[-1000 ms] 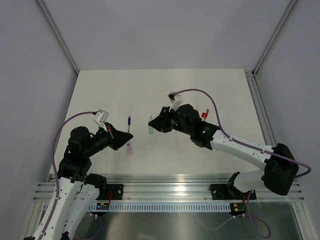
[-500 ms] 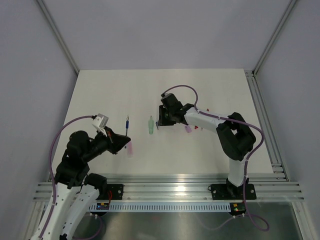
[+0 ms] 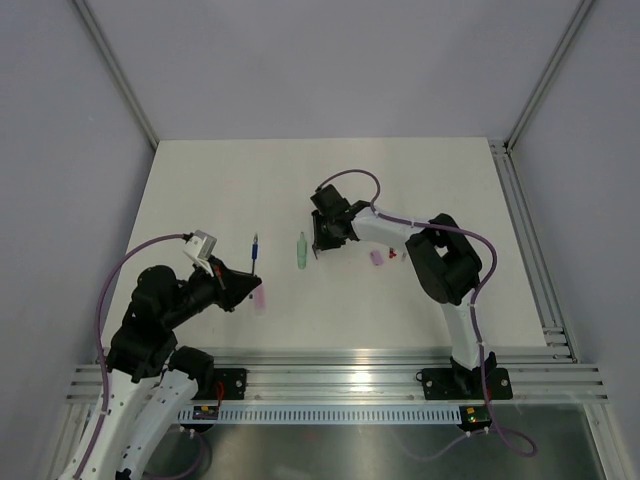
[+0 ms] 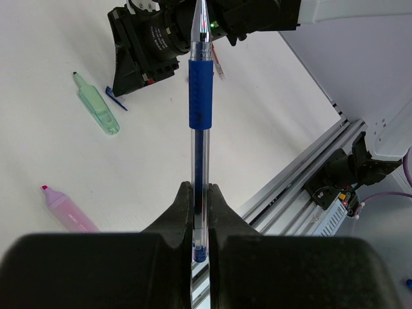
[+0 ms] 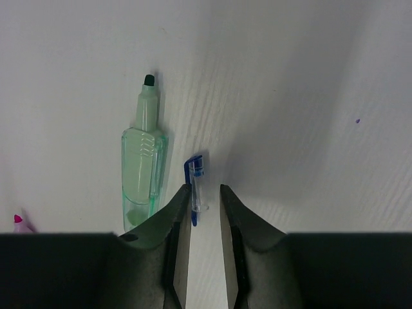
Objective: Insert the pens into the pen caps
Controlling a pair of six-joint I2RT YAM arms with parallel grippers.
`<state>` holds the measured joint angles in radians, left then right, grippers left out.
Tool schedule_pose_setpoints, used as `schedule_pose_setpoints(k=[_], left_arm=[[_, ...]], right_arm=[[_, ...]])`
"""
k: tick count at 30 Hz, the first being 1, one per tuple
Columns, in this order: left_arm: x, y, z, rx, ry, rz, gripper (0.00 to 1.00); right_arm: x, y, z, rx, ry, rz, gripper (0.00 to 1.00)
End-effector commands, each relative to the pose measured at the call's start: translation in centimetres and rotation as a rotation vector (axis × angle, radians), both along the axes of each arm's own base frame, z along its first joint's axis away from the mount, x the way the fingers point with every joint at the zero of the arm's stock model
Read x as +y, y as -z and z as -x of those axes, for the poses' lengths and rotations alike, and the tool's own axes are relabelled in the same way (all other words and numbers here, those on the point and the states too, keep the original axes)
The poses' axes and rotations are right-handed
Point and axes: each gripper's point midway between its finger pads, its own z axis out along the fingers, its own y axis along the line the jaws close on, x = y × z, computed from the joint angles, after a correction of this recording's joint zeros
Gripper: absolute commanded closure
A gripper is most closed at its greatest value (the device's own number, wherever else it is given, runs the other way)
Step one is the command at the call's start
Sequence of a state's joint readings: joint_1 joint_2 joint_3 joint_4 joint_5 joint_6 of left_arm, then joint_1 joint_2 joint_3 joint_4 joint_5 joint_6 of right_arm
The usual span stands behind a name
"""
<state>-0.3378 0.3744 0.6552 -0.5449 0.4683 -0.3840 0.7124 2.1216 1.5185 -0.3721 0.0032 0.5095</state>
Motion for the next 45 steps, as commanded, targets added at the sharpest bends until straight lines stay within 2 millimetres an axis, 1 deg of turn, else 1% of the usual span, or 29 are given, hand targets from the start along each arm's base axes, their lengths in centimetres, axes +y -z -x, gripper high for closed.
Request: schedule_pose_setpoints(k=[1, 8, 16, 20, 21, 22, 23, 24, 25, 26, 27, 28, 29, 30, 31, 32, 33, 34, 35, 36, 37, 38, 39, 40, 41, 42, 43, 44, 45], left_arm=[[0.1, -1.4, -0.2, -0.059, -0.005, 0.005, 1.00], [0.1, -1.4, -0.2, -0.060, -0.009, 0.007, 1.00], [0.3, -1.6, -0.1, -0.072, -0.017, 0.011, 1.00], [0.3, -1.5, -0.3, -0.066, -0.023, 0.009, 1.00], [0.3, -1.4, -0.3, -0.064, -0.023, 0.007, 1.00], [0.3, -1.4, -0.3, -0.064, -0.020, 0.009, 1.00], [0.3, -1.5, -0.3, -0.065, -0.020, 0.012, 1.00], [0.2, -1.4, -0.3, -0.063, -0.020, 0.015, 1.00], [0.1, -1.5, -0.2, -0.062, -0.014, 0.018, 1.00], [0.0, -1.5, -0.3, -0.063, -0.007, 0.022, 1.00], [-0.3, -1.4, -0.2, -0.051, 0.010, 0.027, 1.00], [-0.5, -1.4, -0.2, -0.045, 0.020, 0.030, 1.00], [-0.6, -1.4, -0.2, -0.042, 0.026, 0.035, 1.00], [-0.9, -1.1, 0.0, -0.022, 0.044, 0.047, 1.00], [-1.1, -0.9, 0.1, -0.013, 0.055, 0.057, 1.00], [-1.4, -1.0, 0.1, -0.014, 0.067, 0.073, 1.00], [-1.7, -1.0, 0.2, 0.005, 0.077, 0.093, 1.00], [-2.1, -0.6, 0.3, 0.020, 0.104, 0.106, 1.00], [-2.4, -0.3, 0.4, 0.039, 0.119, 0.116, 1.00], [-2.9, -0.2, 0.9, 0.069, 0.149, 0.141, 1.00], [-3.2, 0.4, 0.8, 0.087, 0.163, 0.155, 1.00], [-3.5, 0.6, 1.0, 0.104, 0.178, 0.173, 1.00], [-3.8, 0.9, 1.3, 0.142, 0.196, 0.205, 1.00], [-4.1, 0.7, 1.3, 0.131, 0.209, 0.229, 1.00], [-4.3, 2.1, 1.3, 0.172, 0.214, 0.239, 1.00], [-4.7, 2.3, 1.7, 0.207, 0.231, 0.269, 1.00], [-5.1, 2.0, 1.7, 0.187, 0.249, 0.289, 1.00], [-5.3, 2.9, 1.9, 0.214, 0.254, 0.295, 1.00], [-5.7, 3.0, 2.1, 0.221, 0.262, 0.301, 1.00]], right_arm=[[0.2, -0.5, -1.0, -0.013, 0.002, -0.001, 0.71], [0.2, 0.8, -0.9, 0.007, 0.010, 0.006, 0.72], [0.1, 1.0, -0.5, 0.023, 0.023, 0.009, 0.73], [0.1, 0.8, -0.5, 0.019, 0.032, -0.003, 0.83], [-0.1, 0.8, -0.4, 0.018, 0.038, -0.002, 0.89], [-0.1, 0.8, -0.5, 0.011, 0.046, -0.006, 0.91], [0.1, -0.3, -0.8, -0.014, 0.053, -0.030, 0.92], [-0.2, -0.2, -0.6, -0.017, 0.058, -0.034, 0.96], [-0.1, -0.8, -0.7, -0.036, 0.062, -0.051, 0.97], [0.2, -2.7, -1.1, -0.083, 0.067, -0.094, 0.98], [-0.3, -2.6, -0.8, -0.093, 0.078, -0.084, 1.00], [-0.5, -3.4, -0.9, -0.114, 0.083, -0.097, 1.00], [-0.3, -5.6, -1.2, -0.162, 0.087, -0.142, 1.00], [-0.8, -5.4, -0.5, -0.158, 0.091, -0.148, 1.00], [-0.9, -6.2, -0.3, -0.175, 0.094, -0.172, 1.00], [-0.8, -8.6, -0.2, -0.223, 0.095, -0.228, 1.00], [-1.6, -7.8, 1.0, -0.207, 0.100, -0.226, 1.00], [-1.8, -8.4, 1.4, -0.219, 0.102, -0.244, 1.00], [-1.7, -10.5, 1.8, -0.262, 0.096, -0.294, 1.00], [-2.1, -9.4, 3.4, -0.233, 0.095, -0.290, 1.00], [-1.8, -10.2, 3.7, -0.256, 0.091, -0.323, 1.00], [-1.6, -12.2, 4.4, -0.295, 0.084, -0.377, 1.00], [-1.4, -11.4, 6.1, -0.282, 0.077, -0.381, 1.00], [-1.3, -12.1, 6.8, -0.300, 0.077, -0.403, 1.00], [-1.0, -14.3, 7.4, -0.344, 0.076, -0.463, 1.00], [-1.4, -13.9, 8.2, -0.342, 0.094, -0.475, 1.00], [-0.9, -15.7, 9.3, -0.370, 0.082, -0.527, 1.00], [-0.7, -16.9, 9.6, -0.399, 0.085, -0.573, 1.00], [-1.0, -16.9, 9.9, -0.409, 0.109, -0.583, 1.00]])
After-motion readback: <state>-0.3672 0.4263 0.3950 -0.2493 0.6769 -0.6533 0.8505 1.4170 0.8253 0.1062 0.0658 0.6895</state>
